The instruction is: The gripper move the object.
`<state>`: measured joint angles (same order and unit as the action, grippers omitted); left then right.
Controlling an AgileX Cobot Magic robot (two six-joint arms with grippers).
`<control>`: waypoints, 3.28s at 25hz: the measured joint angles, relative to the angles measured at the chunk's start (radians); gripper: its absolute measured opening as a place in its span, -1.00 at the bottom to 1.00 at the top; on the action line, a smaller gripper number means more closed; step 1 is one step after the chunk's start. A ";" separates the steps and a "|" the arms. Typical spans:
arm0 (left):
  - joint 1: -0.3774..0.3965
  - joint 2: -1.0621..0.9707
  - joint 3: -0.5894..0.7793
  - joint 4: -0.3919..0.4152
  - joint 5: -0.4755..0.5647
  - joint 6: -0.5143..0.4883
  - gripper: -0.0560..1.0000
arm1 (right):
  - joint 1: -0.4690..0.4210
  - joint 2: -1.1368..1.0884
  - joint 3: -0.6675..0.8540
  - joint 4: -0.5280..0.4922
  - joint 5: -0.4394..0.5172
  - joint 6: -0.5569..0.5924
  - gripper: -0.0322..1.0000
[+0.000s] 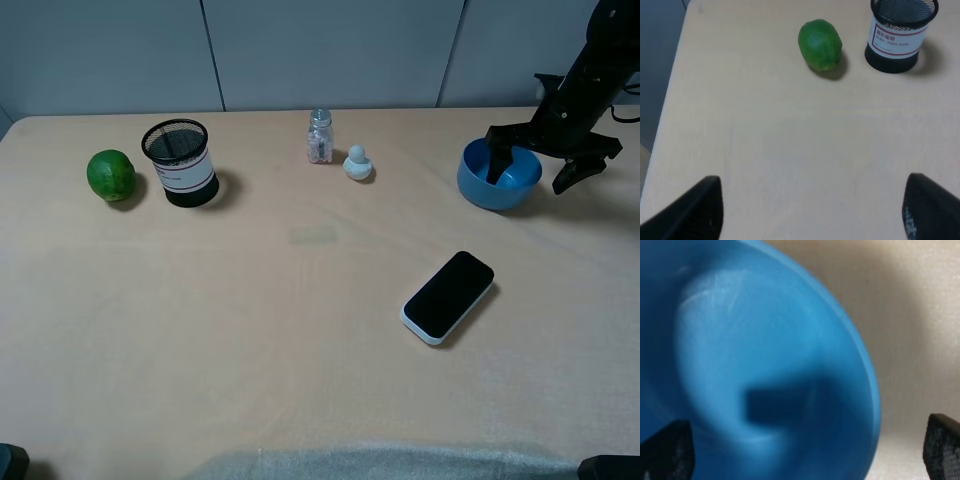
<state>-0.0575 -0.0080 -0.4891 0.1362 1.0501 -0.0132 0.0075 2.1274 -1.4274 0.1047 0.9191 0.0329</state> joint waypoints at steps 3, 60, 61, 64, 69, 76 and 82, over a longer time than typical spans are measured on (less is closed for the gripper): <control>0.000 0.000 0.000 0.000 0.000 0.000 0.61 | 0.000 0.016 0.000 0.002 -0.001 -0.001 0.41; 0.000 0.000 0.000 0.000 0.000 0.000 0.61 | 0.000 0.055 -0.002 0.013 -0.010 -0.046 -0.91; 0.000 0.000 0.000 0.000 0.000 0.000 0.61 | 0.000 0.054 -0.002 0.015 -0.010 -0.048 -0.96; 0.000 0.000 0.000 0.000 0.000 0.000 0.61 | 0.000 0.054 -0.002 0.015 -0.010 -0.050 -0.96; 0.000 0.000 0.000 0.000 0.000 0.000 0.61 | 0.000 0.054 -0.002 0.015 -0.010 -0.051 -0.96; 0.000 0.000 0.000 0.000 0.000 0.000 0.61 | 0.000 0.054 -0.005 0.014 0.000 -0.051 -0.96; 0.000 0.000 0.000 0.000 0.000 0.000 0.61 | 0.000 0.046 -0.005 0.007 0.021 -0.051 -0.96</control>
<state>-0.0575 -0.0080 -0.4891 0.1362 1.0501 -0.0132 0.0075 2.1734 -1.4324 0.1116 0.9398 -0.0183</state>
